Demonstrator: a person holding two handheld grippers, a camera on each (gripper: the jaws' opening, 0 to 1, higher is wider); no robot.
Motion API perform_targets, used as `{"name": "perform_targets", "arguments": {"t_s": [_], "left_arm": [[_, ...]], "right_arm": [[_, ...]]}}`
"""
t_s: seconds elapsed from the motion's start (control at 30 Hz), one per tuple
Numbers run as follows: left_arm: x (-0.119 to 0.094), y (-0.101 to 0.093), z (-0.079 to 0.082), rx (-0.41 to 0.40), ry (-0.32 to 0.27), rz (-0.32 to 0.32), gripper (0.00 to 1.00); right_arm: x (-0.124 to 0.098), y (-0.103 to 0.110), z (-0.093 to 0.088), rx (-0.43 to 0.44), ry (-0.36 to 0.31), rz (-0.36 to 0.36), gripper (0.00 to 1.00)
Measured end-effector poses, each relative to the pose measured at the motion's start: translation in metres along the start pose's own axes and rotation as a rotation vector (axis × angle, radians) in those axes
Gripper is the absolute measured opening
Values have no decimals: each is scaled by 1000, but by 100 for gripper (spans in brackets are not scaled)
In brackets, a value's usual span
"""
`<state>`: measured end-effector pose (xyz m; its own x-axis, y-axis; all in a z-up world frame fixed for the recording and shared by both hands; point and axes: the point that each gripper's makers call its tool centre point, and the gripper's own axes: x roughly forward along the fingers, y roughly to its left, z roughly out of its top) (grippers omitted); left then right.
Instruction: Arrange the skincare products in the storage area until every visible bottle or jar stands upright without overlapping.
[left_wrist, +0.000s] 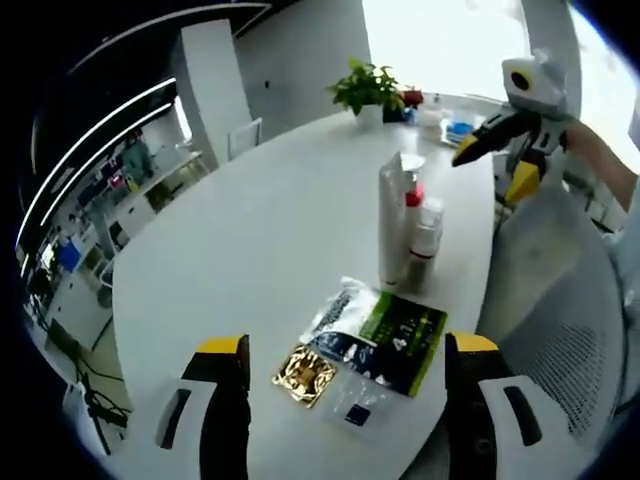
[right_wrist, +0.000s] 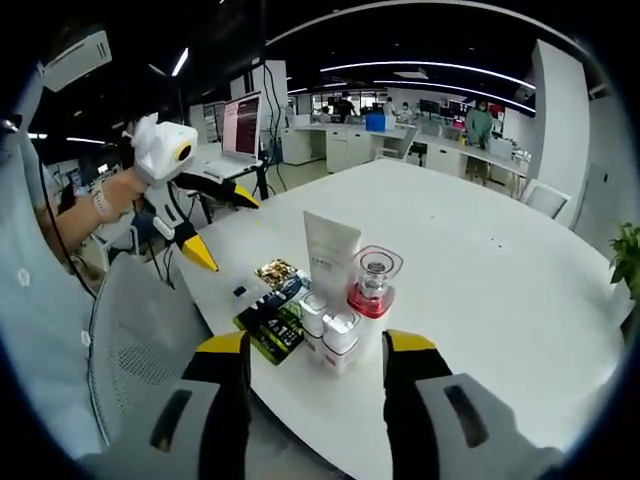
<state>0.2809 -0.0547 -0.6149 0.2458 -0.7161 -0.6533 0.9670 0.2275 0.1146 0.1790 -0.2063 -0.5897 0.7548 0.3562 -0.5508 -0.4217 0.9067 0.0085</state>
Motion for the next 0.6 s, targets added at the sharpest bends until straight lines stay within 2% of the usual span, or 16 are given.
{"name": "perform_targets", "arguments": {"t_s": [0.27,0.47,0.6], "left_arm": [[-8,0,2,-59,-40,48,83],[-16,0,9,-58,-89,84,87],[-20,0,9,-64,-94,101,92]], "right_arm": [[-1,-1,1,-2,-1,-11,58],[-4,-2,2,-9,-12,-24,61],[-5,-4,1,-12,-10,-42,67]]}}
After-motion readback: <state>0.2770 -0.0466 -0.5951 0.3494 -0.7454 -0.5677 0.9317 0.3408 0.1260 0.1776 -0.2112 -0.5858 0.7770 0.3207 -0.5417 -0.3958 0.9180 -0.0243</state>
